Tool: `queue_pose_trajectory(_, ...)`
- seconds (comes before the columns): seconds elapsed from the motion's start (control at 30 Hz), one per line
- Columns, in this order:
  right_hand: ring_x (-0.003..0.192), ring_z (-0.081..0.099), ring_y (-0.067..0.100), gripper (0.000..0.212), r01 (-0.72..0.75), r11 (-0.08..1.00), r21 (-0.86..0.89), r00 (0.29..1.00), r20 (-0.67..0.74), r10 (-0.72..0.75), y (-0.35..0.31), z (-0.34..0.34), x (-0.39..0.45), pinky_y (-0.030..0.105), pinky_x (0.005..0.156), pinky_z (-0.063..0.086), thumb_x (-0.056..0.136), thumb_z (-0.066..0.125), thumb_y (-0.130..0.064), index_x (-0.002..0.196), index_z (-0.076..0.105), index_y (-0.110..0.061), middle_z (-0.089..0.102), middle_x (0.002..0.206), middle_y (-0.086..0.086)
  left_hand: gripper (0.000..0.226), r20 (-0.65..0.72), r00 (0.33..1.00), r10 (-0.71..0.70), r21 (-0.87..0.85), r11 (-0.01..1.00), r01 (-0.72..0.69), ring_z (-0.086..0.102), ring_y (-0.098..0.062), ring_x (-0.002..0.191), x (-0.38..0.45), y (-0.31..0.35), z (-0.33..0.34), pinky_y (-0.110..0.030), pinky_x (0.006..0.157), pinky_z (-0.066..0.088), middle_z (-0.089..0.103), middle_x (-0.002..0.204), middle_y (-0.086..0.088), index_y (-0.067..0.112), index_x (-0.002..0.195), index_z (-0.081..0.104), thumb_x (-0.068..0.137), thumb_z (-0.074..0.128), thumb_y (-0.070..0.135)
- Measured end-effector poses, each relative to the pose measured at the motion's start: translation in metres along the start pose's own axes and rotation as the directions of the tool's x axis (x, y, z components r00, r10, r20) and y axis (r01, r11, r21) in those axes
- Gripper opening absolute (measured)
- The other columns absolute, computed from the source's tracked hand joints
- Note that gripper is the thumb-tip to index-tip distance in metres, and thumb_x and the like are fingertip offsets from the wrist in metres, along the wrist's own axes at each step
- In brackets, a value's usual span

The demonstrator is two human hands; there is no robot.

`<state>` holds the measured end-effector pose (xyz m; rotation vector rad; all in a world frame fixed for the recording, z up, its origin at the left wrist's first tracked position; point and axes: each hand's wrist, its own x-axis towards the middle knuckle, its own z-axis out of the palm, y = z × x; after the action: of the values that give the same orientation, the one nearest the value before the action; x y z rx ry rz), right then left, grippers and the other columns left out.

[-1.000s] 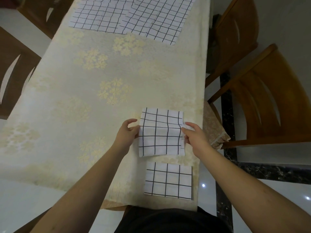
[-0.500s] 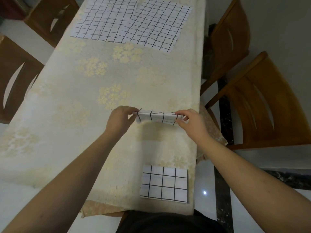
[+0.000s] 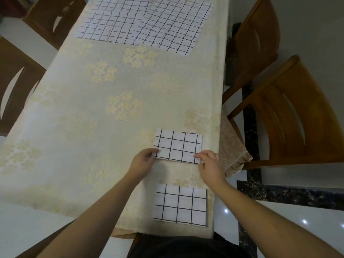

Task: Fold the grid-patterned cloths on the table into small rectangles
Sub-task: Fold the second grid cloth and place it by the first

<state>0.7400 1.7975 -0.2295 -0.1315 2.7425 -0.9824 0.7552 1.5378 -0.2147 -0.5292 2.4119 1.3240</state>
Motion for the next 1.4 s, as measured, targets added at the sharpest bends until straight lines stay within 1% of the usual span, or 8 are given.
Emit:
queue_pose_trajectory(0.17, 0.130, 0.041, 0.021, 0.041, 0.100, 0.982, -0.160, 0.992, 0.089, -0.086, -0.001, 0.005, 0.006, 0.036, 0.111, 0.028, 0.095, 0.043, -0.020, 0.134, 0.055, -0.019, 0.052, 0.137, 0.001, 0.009, -0.122, 0.984, -0.132, -0.177, 0.978, 0.110, 0.071, -0.017, 0.075, 0.008, 0.004, 0.002, -0.032, 0.074, 0.055, 0.073, 0.090, 0.002, 0.023, 0.097, 0.068, 0.094, 0.061, 0.028)
queue_pose_trajectory(0.37, 0.148, 0.013, 0.020, 0.065, 0.287, 0.898, -0.333, 0.944, 0.260, -0.205, -0.021, 0.025, 0.025, 0.030, 0.118, -0.003, 0.094, 0.013, -0.044, 0.153, 0.022, -0.017, 0.019, 0.161, 0.001, 0.013, -0.148, 0.964, -0.221, -0.225, 0.957, 0.185, 0.071, -0.017, 0.071, 0.017, 0.007, 0.002, -0.013, 0.055, 0.050, 0.070, 0.092, -0.004, 0.014, 0.102, 0.062, 0.090, 0.067, 0.017)
queue_pose_trajectory(0.47, 0.145, 0.025, 0.023, 0.060, 0.341, 0.840, -0.422, 0.926, 0.303, -0.223, -0.033, 0.037, 0.033, 0.035, 0.116, 0.004, 0.097, 0.021, -0.042, 0.150, 0.031, -0.015, 0.027, 0.158, 0.004, 0.014, -0.146, 0.963, -0.227, -0.169, 0.965, 0.201, 0.071, -0.015, 0.069, 0.018, 0.004, 0.003, -0.024, 0.066, 0.055, 0.071, 0.088, -0.002, 0.012, 0.102, 0.065, 0.090, 0.068, 0.018)
queue_pose_trajectory(0.6, 0.141, 0.036, 0.024, 0.059, 0.350, 0.806, -0.478, 0.924, 0.316, -0.214, -0.038, 0.051, 0.042, 0.040, 0.113, 0.016, 0.096, 0.028, -0.044, 0.145, 0.043, -0.015, 0.037, 0.153, 0.005, 0.012, -0.139, 0.962, -0.235, -0.185, 0.961, 0.208, 0.069, -0.016, 0.071, 0.017, -0.001, 0.005, -0.010, 0.056, 0.047, 0.072, 0.084, -0.003, 0.010, 0.101, 0.067, 0.089, 0.068, 0.014)
queue_pose_trajectory(0.77, 0.147, 0.014, 0.019, 0.061, 0.279, 0.794, -0.540, 0.951, 0.273, -0.148, -0.011, 0.047, 0.041, 0.042, 0.115, 0.009, 0.098, 0.023, -0.048, 0.151, 0.027, -0.019, 0.021, 0.160, 0.003, 0.013, -0.117, 0.961, -0.249, -0.155, 0.961, 0.229, 0.071, -0.019, 0.075, 0.019, -0.001, 0.003, -0.031, 0.075, 0.058, 0.073, 0.086, -0.003, 0.010, 0.100, 0.068, 0.088, 0.069, 0.016)
queue_pose_trajectory(0.93, 0.148, 0.007, 0.019, 0.063, 0.172, 0.807, -0.565, 0.976, 0.207, -0.063, 0.012, 0.027, 0.027, 0.042, 0.117, 0.003, 0.099, 0.016, -0.052, 0.154, 0.015, -0.021, 0.010, 0.161, 0.003, 0.016, -0.092, 0.970, -0.224, -0.126, 0.969, 0.211, 0.066, -0.007, 0.071, 0.016, -0.001, 0.005, -0.010, 0.058, 0.045, 0.066, 0.085, 0.008, 0.015, 0.106, 0.063, 0.091, 0.066, 0.015)
queue_pose_trajectory(1.07, 0.147, 0.012, 0.020, 0.064, 0.167, 0.816, -0.554, 0.971, 0.235, -0.039, 0.014, 0.022, 0.022, 0.042, 0.117, 0.008, 0.100, 0.009, -0.053, 0.153, 0.018, -0.018, 0.012, 0.161, 0.004, 0.027, -0.031, 0.973, -0.227, -0.138, 0.966, 0.221, 0.067, -0.017, 0.085, 0.018, 0.003, 0.005, -0.032, 0.075, 0.058, 0.068, 0.098, 0.003, 0.014, 0.117, 0.062, 0.094, 0.061, 0.028)
queue_pose_trajectory(1.4, 0.148, -0.003, 0.015, 0.067, 0.101, 0.938, -0.332, 0.989, 0.136, -0.058, 0.007, 0.016, 0.018, 0.032, 0.118, -0.004, 0.097, 0.025, -0.053, 0.155, 0.008, -0.023, -0.002, 0.161, -0.004, 0.009, -0.134, 0.985, -0.111, -0.189, 0.978, 0.084, 0.063, -0.012, 0.094, 0.012, 0.027, 0.005, -0.023, 0.076, 0.046, 0.067, 0.099, 0.006, 0.024, 0.104, 0.059, 0.095, 0.060, 0.022)
